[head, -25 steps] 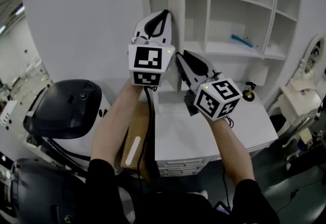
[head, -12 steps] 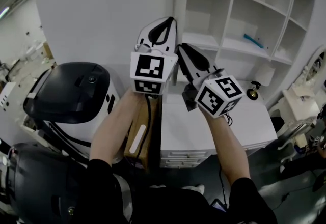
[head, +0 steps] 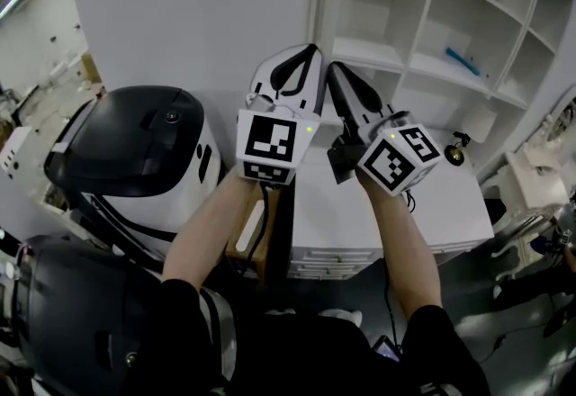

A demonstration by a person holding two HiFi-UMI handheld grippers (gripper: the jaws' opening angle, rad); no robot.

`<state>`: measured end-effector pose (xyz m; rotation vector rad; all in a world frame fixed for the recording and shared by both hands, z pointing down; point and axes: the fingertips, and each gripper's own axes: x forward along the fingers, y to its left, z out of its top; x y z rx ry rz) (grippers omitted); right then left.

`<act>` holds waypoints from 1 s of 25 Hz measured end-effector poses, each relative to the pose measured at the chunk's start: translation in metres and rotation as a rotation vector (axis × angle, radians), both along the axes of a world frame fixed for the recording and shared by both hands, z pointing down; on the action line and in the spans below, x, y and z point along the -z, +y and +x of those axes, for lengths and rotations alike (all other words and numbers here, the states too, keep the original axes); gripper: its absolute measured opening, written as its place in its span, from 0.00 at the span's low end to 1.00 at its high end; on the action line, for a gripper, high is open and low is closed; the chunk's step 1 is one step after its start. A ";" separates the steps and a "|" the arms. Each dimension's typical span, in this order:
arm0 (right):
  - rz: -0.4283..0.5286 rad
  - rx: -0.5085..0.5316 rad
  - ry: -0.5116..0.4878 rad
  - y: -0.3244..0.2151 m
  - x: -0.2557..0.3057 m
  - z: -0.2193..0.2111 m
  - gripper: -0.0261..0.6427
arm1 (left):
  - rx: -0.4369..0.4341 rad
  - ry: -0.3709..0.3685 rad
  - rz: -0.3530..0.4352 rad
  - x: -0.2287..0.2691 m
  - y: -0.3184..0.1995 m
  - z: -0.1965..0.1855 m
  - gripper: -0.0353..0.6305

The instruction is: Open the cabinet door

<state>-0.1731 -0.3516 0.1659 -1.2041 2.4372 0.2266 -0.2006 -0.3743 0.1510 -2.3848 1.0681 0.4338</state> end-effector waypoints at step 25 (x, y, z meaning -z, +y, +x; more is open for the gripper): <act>-0.294 -0.408 0.152 0.056 -0.207 0.091 0.07 | -0.178 0.093 -0.565 -0.246 0.061 0.056 0.06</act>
